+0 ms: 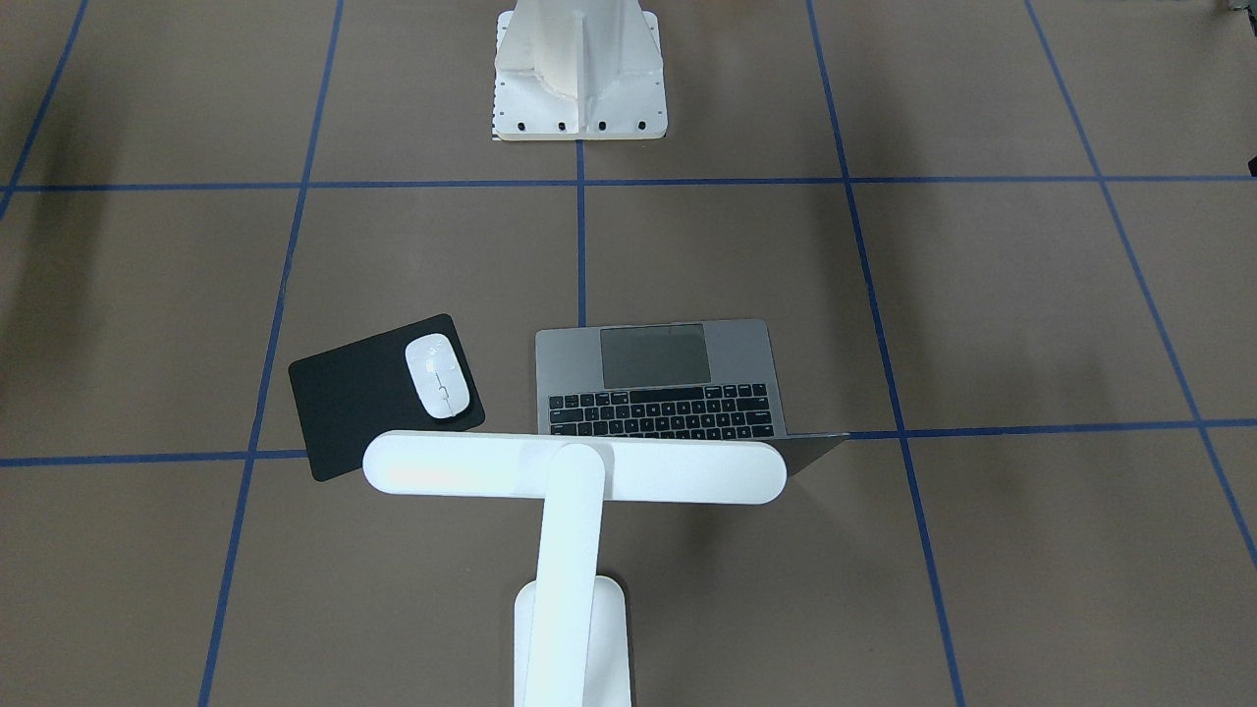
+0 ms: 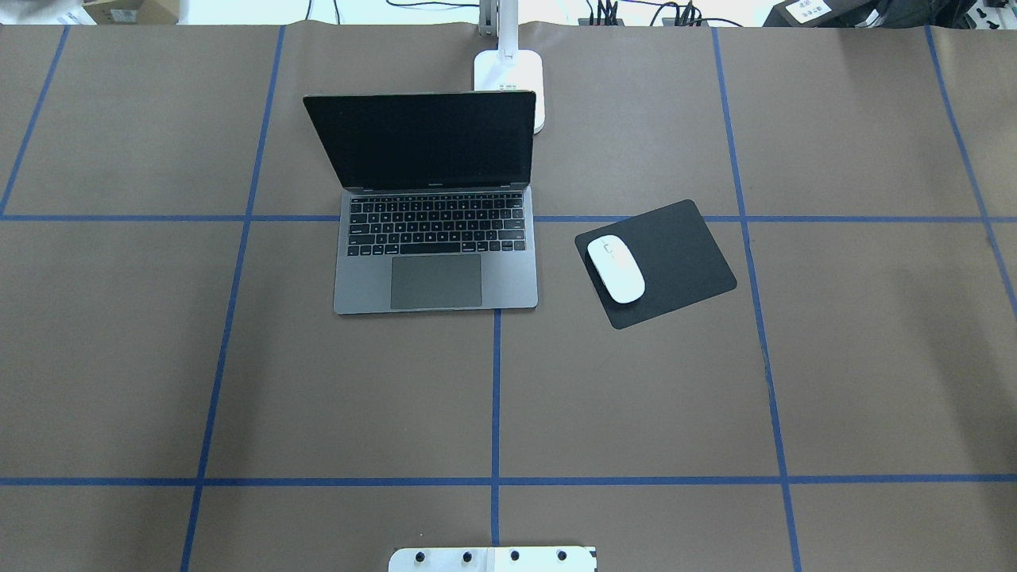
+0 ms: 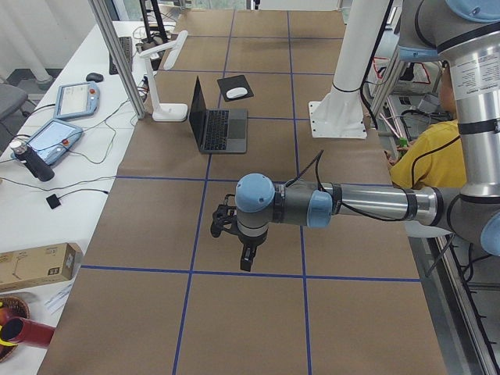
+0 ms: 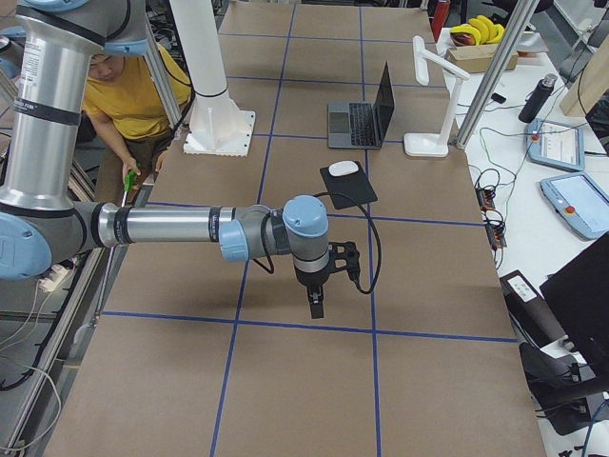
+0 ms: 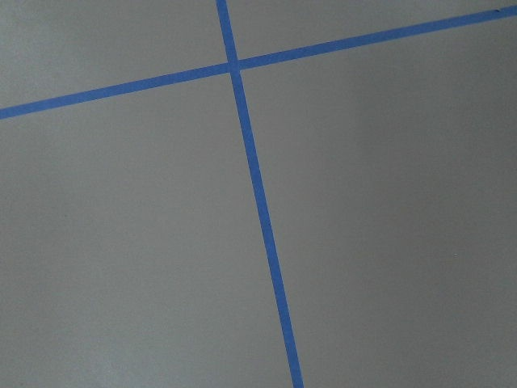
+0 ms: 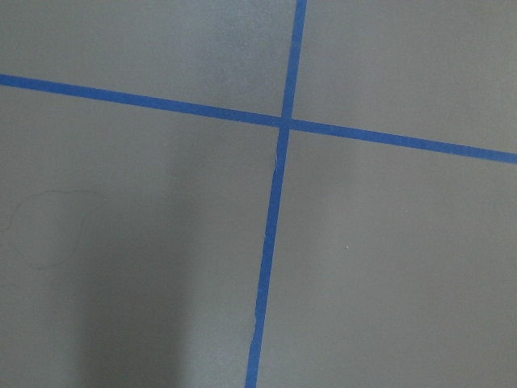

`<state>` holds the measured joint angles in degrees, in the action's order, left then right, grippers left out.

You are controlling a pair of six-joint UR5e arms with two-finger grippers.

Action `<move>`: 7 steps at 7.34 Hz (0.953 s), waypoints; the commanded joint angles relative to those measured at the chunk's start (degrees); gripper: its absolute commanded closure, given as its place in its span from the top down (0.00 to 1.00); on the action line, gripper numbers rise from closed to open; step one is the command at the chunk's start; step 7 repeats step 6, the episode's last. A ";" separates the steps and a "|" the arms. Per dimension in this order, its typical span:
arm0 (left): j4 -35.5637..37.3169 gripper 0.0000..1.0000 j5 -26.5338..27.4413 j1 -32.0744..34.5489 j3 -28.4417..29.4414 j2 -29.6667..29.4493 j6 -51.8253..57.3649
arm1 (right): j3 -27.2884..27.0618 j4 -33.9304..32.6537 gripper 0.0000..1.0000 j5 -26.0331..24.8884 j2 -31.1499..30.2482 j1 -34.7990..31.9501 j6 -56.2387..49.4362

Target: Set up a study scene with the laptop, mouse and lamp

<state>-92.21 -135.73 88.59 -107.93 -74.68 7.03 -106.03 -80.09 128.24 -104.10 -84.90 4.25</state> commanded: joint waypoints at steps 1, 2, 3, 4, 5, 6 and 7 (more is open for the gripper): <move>0.01 1.00 -0.07 0.00 0.00 -0.03 0.00 | 0.03 0.02 1.00 -0.01 -0.05 0.00 -0.03; -0.08 1.00 -0.07 0.00 0.00 -0.03 0.00 | 0.21 0.02 1.00 -0.01 -0.05 0.00 -0.38; -0.08 1.00 -0.07 0.00 -0.09 -0.03 0.00 | 0.12 0.02 1.00 -0.01 -0.05 0.00 -0.56; -0.08 1.00 -0.07 0.00 -0.09 -0.03 0.00 | 0.21 0.02 1.00 -0.01 -0.05 0.00 -0.56; -0.08 1.00 -0.07 0.00 -0.26 -0.03 0.00 | 0.56 0.02 1.00 -0.01 0.04 0.00 -0.47; -0.08 1.00 -0.07 0.00 -0.35 -0.03 0.00 | 0.91 0.02 1.00 0.16 0.04 0.00 -0.47; -0.08 1.00 -0.07 0.00 -0.35 -0.03 0.00 | 0.91 0.02 1.00 0.16 0.04 0.00 -0.47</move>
